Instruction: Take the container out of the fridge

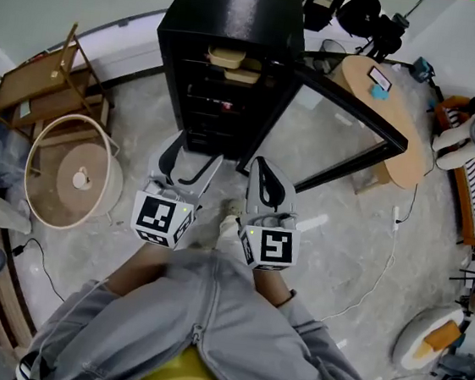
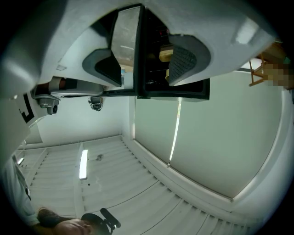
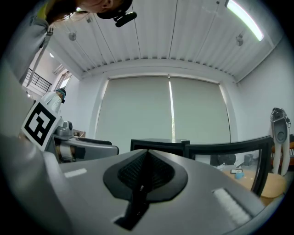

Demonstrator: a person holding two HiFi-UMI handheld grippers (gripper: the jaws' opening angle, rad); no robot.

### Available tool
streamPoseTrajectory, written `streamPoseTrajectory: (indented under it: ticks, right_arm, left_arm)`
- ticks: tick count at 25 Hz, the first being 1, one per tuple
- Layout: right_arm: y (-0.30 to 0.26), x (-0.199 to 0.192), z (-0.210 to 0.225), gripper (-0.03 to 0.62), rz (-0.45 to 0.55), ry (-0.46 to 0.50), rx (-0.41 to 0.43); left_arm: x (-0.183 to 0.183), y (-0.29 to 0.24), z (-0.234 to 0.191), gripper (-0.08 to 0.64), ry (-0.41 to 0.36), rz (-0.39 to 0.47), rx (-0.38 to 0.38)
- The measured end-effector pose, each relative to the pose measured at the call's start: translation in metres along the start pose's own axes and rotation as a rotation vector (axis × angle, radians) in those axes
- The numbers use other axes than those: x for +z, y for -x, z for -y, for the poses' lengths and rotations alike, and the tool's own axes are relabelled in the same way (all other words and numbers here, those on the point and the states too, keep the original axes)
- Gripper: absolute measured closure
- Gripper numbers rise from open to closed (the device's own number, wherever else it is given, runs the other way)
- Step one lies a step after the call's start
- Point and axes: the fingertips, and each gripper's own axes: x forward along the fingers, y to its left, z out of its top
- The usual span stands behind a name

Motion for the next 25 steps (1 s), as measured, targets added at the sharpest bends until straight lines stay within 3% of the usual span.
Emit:
streamPoseTrajectory:
  ticks: [4, 13, 25]
  right_arm:
    - [-0.042, -0.004, 0.024, 0.591, -0.004, 0.025, 0.037]
    - [-0.115, -0.015, 0.072, 0.591, -0.025, 0.046, 0.138]
    - [-0.162, -0.037, 0.096, 0.591, -0.03, 0.069, 0.296]
  left_arm:
    - [-0.004, -0.042, -0.014, 0.232, 0.022, -0.01, 0.011]
    - [-0.009, -0.115, -0.038, 0.232, 0.025, -0.019, 0.111]
    - [-0.023, -0.164, -0.056, 0.232, 0.044, -0.011, 0.231]
